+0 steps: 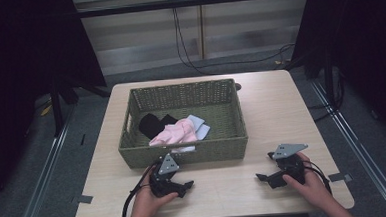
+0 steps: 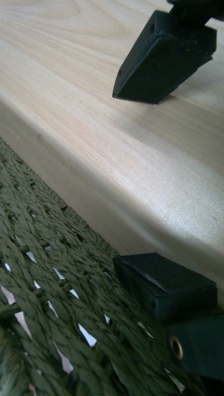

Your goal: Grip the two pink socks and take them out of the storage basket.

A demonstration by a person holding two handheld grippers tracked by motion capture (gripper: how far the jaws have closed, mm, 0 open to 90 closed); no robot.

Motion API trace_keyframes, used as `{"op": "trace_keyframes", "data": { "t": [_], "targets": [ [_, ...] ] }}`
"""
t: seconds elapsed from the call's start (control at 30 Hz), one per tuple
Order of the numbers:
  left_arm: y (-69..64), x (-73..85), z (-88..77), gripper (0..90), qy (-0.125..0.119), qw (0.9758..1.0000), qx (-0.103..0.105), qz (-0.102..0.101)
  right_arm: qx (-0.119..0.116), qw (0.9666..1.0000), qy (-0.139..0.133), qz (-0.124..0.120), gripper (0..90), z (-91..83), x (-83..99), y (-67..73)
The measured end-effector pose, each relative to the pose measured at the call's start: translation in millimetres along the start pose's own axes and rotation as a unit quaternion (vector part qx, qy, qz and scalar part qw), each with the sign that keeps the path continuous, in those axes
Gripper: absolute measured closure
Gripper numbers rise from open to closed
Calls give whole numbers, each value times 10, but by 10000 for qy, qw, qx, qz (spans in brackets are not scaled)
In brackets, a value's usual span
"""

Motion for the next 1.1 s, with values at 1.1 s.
{"op": "trace_keyframes", "data": {
  "t": [1.1],
  "targets": [
    [81, -854, -717, 220, 752, 9957, 502, -175, -2, 10000, 5, 6, 88, -1, 1, 1]
  ]
}}
Point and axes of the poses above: each handheld gripper's, and its own axes: z roughly forward along the jaws, x roughly out of its underside, y roughly to its left, the point moved 10 cm from there along z, roughly forward along the jaws, and after that the axes turned 1 degree about -y, right-handed, at the moved point
